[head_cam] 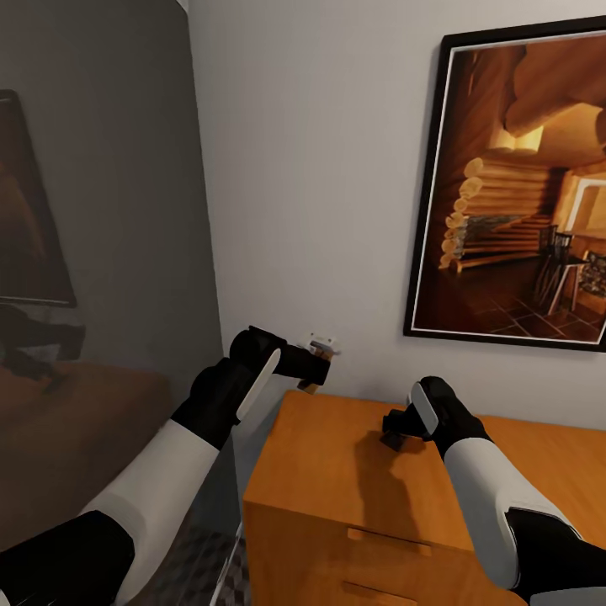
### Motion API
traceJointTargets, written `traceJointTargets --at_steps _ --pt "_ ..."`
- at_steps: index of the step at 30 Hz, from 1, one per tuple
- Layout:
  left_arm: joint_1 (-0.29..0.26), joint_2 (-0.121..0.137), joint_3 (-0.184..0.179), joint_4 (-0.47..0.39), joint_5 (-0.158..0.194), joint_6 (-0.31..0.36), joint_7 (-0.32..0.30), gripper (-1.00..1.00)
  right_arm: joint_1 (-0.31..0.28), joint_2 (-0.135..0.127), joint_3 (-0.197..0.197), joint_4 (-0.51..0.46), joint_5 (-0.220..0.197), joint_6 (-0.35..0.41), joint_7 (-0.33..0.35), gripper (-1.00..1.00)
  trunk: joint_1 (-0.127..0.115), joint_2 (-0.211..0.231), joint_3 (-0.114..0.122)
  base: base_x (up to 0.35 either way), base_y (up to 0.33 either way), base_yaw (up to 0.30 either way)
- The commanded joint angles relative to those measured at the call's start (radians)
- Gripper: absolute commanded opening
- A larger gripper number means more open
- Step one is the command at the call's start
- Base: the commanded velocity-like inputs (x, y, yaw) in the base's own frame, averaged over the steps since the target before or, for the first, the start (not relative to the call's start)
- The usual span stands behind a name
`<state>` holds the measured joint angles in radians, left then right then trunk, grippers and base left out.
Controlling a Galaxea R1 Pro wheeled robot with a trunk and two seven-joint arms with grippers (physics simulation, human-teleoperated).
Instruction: Take the four mousetraps from the cabinet in the bathroom and place them on the bathroom floor. Make sure all four end up on the same floor surface, and ensure that at least two of them are either under or directly next to the same bathroom sink.
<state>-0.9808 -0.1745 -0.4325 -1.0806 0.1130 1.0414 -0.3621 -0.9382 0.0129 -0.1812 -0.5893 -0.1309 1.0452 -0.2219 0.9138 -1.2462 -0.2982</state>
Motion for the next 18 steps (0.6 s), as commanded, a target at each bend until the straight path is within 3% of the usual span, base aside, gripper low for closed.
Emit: traceJointTargets --at_steps 1,18 --pt "-0.001 0.000 0.000 0.000 0.007 0.006 0.003 -1.00 -0.001 0.001 -0.004 -0.001 -0.013 0.002 -0.010 1.00 0.000 -0.001 -0.001 0.000 0.000 0.000" --pt "-0.001 0.000 0.000 -0.006 0.007 0.006 0.003 -1.00 -0.001 0.001 -0.004 -0.006 -0.014 0.002 -0.010 1.00 0.000 -0.001 -0.002 0.041 0.000 0.000"
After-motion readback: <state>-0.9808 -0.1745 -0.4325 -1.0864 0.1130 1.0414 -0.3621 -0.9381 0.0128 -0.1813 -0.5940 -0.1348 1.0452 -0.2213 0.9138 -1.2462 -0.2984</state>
